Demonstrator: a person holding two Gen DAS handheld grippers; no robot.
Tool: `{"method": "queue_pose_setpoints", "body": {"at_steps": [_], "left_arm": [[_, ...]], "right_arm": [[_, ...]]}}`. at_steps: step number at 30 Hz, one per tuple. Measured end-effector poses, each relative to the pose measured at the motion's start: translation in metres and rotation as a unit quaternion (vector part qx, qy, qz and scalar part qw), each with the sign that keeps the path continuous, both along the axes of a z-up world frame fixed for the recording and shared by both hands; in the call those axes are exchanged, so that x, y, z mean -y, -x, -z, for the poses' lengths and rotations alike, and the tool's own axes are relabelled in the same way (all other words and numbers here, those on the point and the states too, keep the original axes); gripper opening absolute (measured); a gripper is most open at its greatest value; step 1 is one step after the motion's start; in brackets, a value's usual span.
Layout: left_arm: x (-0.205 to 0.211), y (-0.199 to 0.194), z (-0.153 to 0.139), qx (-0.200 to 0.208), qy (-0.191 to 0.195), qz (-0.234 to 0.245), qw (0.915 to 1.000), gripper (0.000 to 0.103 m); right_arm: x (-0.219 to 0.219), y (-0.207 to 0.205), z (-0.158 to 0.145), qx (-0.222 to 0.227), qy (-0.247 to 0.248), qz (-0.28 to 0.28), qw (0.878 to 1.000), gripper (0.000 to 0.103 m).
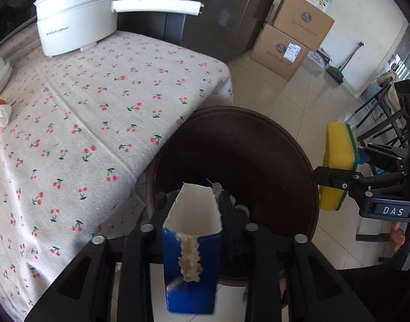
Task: Collect trash
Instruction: 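Release the blue box and the sponge into the brown bin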
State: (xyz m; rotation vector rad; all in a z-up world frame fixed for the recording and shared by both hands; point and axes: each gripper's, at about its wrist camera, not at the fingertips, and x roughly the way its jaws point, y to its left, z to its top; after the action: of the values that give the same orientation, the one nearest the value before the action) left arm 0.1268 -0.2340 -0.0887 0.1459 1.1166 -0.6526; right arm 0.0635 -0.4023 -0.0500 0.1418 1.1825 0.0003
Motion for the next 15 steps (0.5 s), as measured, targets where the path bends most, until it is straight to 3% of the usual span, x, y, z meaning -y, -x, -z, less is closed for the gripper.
{"method": "queue_pose_setpoints", "body": {"at_steps": [1, 2, 15], "left_arm": [[0.001, -0.001, 0.004, -0.002, -0.006, -0.005, 1.0000, 0.068], [0.002, 0.000, 0.005, -0.001, -0.009, -0.009, 0.9999, 0.075], [-0.025, -0.003, -0.003, 0.008, -0.023, -0.031, 0.9992, 0.087]], "right_arm": [[0.001, 0.001, 0.001, -0.002, 0.001, 0.001, 1.000, 0.064], [0.002, 0.001, 0.002, -0.003, 0.002, 0.002, 1.000, 0.064], [0.005, 0.002, 0.006, -0.010, 0.005, 0.002, 1.000, 0.065]]}}
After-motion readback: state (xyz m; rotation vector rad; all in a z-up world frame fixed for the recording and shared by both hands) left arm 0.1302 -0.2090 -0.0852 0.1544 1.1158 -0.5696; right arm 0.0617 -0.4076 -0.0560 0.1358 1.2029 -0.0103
